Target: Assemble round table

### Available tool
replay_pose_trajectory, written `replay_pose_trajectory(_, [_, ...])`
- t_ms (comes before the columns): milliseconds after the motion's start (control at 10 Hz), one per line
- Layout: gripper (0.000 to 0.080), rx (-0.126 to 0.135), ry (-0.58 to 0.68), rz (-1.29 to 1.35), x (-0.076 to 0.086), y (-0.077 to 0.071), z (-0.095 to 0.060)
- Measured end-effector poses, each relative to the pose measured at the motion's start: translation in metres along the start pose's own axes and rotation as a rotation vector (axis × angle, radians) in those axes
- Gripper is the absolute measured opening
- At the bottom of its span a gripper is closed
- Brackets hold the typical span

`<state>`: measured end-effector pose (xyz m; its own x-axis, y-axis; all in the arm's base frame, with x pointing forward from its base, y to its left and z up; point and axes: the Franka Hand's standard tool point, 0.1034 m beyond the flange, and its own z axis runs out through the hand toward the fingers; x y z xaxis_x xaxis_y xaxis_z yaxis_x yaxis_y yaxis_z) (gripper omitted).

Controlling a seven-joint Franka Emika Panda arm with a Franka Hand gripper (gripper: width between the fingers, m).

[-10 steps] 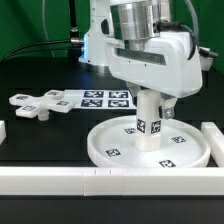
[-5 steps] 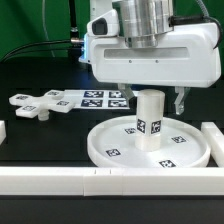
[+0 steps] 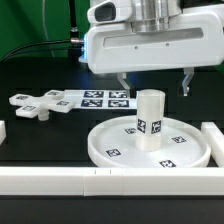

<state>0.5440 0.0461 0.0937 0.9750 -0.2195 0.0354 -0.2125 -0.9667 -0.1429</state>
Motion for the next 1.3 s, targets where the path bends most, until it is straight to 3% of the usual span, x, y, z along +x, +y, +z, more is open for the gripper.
replay_pose_trajectory(400, [0.0649, -0.001, -0.002, -0.021, -0.001, 0.002, 0.001])
replay_pose_trajectory(700, [0.0649, -0.009, 0.002, -0.212, -0.01, 0.036, -0.016])
replay_pose_trajectory(900, [0.0649, -0.015, 0.011, -0.211, -0.01, 0.057, -0.017])
replay_pose_trajectory(1100, [0.0649, -0.015, 0.008, -0.216, -0.01, 0.055, -0.016])
replay_pose_trajectory(1200, [0.0649, -0.026, 0.01, -0.258, -0.01, 0.056, -0.015])
replay_pose_trajectory(1300, [0.0649, -0.068, 0.023, -0.402, -0.005, 0.057, -0.016])
